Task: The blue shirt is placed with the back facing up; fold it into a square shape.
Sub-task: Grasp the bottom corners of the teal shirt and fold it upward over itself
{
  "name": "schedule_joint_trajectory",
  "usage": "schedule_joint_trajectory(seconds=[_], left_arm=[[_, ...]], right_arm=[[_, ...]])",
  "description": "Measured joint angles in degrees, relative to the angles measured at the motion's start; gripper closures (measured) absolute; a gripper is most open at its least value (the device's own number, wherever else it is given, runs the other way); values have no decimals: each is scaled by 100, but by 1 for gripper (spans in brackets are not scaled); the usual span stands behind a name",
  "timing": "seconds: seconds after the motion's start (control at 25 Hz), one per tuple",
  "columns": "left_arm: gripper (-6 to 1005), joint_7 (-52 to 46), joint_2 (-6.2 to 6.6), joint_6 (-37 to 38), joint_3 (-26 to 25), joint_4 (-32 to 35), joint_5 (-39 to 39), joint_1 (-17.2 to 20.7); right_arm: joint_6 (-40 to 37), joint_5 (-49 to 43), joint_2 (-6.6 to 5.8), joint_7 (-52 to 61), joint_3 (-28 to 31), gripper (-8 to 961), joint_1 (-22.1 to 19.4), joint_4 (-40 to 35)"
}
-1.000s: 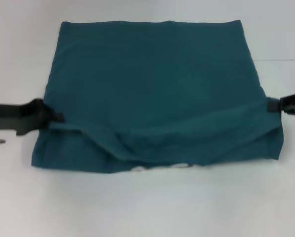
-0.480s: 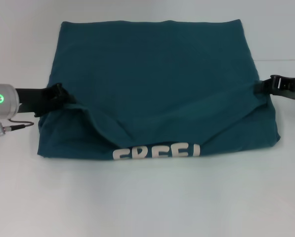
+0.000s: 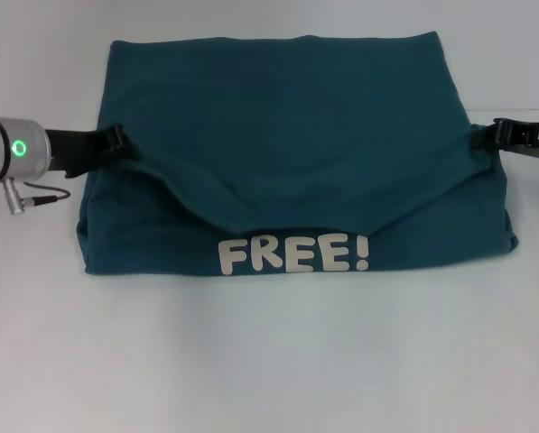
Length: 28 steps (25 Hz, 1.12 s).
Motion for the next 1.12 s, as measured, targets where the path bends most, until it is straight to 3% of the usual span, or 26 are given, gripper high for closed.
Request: schedule_joint_trajectory(seconds=[0.68,0.92,1.12], left_arm=[[978,-69,6,-1470,879,-259,48,-186],[977,-50,2,-1737,1004,-381,52,-228],[978,-79,14,-1752,1005,-381,54,-256]], right_arm=[[2071,-5,57,12,-1084,789,592,830],[2355,-6,124,18,-1351,780,718,912],[2382,-6,99,57,-1333,773,803,882]])
